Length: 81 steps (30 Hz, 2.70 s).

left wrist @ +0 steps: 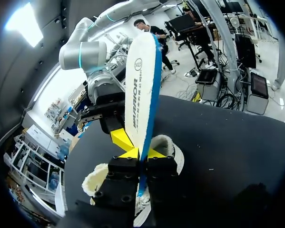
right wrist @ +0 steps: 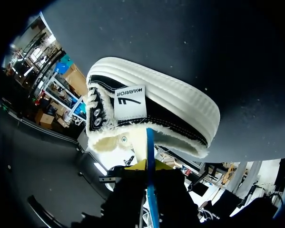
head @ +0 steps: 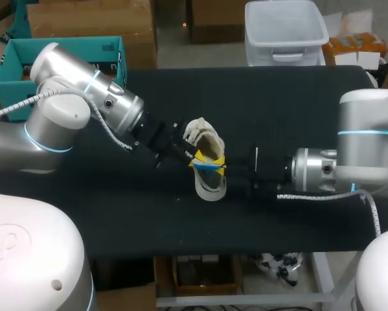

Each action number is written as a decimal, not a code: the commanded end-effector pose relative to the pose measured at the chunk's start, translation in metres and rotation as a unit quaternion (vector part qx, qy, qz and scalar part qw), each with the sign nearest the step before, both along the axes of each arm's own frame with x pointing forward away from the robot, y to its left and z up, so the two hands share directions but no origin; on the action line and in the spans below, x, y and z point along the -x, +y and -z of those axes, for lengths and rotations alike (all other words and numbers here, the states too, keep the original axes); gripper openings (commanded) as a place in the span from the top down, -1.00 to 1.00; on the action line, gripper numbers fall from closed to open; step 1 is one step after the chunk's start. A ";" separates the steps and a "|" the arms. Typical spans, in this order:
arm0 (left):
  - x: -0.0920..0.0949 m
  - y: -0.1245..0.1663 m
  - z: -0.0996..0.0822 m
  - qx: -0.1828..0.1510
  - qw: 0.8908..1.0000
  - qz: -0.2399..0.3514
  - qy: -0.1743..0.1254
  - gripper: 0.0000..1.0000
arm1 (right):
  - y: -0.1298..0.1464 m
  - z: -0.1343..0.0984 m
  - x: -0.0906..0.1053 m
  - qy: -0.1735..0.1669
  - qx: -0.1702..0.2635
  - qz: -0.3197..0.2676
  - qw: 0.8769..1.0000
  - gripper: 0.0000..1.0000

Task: Open the shoe tongue, take the insole out of the shoe, put the insole back into the shoe, and pack the shoe into the shoebox

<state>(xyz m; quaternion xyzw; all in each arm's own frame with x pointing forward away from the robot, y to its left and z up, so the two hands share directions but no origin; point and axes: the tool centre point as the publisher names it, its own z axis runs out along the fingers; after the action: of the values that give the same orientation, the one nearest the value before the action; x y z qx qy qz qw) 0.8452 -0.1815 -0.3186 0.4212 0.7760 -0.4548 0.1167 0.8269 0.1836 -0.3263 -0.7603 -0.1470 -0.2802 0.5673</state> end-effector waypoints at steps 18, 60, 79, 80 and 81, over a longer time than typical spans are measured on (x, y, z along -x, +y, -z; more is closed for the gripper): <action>-0.023 -0.004 0.018 -0.034 0.999 -0.023 -0.017 1.00 | 0.003 0.018 -0.026 -0.029 0.020 -0.014 0.999 1.00; -0.002 0.007 0.010 -0.028 0.999 -0.011 -0.013 0.19 | 0.006 0.010 0.000 -0.022 0.067 0.017 0.997 1.00; -0.014 -0.004 0.017 -0.038 0.998 -0.027 -0.047 1.00 | 0.004 0.029 -0.028 -0.044 0.086 0.012 0.995 1.00; -0.017 -0.004 0.019 -0.040 0.998 -0.029 -0.044 1.00 | 0.005 0.030 -0.030 -0.045 0.089 0.010 0.995 1.00; -0.019 -0.004 0.020 -0.043 0.997 -0.034 -0.045 1.00 | 0.005 0.031 -0.032 -0.044 0.091 0.009 0.995 1.00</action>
<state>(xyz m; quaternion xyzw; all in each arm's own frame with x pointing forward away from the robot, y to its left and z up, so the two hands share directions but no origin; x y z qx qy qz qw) 0.8589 -0.1803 -0.3333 0.4195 0.8015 -0.3982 0.1519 0.8493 0.1845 -0.3529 -0.7951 -0.1861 -0.3119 0.4857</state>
